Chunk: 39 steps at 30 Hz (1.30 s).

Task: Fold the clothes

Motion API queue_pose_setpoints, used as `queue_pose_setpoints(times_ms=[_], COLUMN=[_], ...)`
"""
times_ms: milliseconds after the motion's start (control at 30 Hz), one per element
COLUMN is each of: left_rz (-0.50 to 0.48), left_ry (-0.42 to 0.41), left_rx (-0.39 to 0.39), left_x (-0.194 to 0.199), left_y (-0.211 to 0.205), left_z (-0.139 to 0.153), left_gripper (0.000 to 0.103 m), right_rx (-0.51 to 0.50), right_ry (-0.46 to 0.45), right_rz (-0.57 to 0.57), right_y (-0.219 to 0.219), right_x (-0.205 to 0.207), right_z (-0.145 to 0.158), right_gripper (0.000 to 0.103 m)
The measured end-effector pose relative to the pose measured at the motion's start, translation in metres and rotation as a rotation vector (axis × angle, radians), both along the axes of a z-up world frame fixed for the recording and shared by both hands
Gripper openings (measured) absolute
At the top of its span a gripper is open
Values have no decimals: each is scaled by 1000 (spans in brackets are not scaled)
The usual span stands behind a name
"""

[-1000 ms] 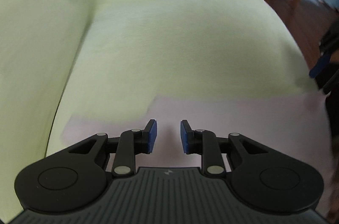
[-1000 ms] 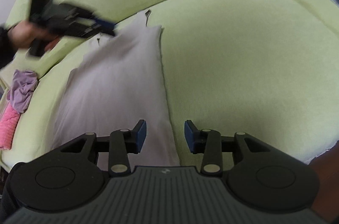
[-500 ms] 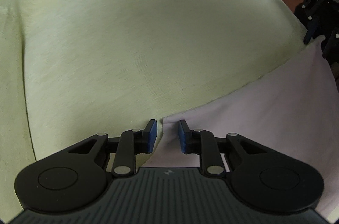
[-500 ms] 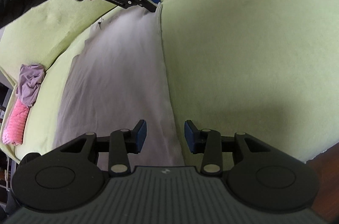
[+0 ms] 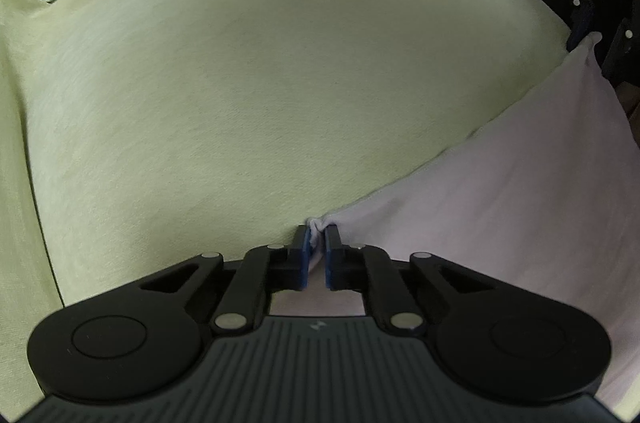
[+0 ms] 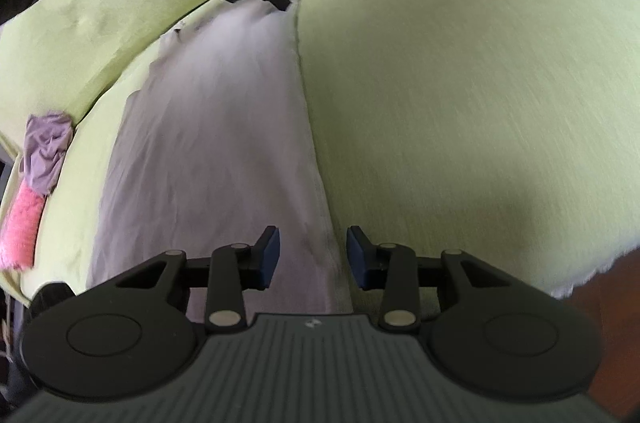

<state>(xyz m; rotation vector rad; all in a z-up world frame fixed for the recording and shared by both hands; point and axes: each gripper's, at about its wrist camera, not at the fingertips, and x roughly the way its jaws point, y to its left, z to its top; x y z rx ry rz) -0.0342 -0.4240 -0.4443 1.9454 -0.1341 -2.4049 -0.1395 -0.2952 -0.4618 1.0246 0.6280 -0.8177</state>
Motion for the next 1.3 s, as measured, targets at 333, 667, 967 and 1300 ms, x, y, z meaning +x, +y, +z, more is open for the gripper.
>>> queue_pose_setpoints(times_ms=[333,667,967,1300], left_rz=[80,161,445,891], left_ry=[75,127,291,256], left_rx=[-23,-50,-131,-259], left_x=[1,-6,28,166], left_y=[-4,-18,-30,15], left_z=[1,-5,23,53], left_gripper=[2,4,7,12], right_rx=[68,39,-51,-149], right_ry=[-68,56,33,65], right_rz=[-89,-84,-109,-5], right_y=[2,1,12,16], right_x=[-28,-24,-17,23], right_z=[-10,-8,20,36], right_gripper=[1,1,21,23])
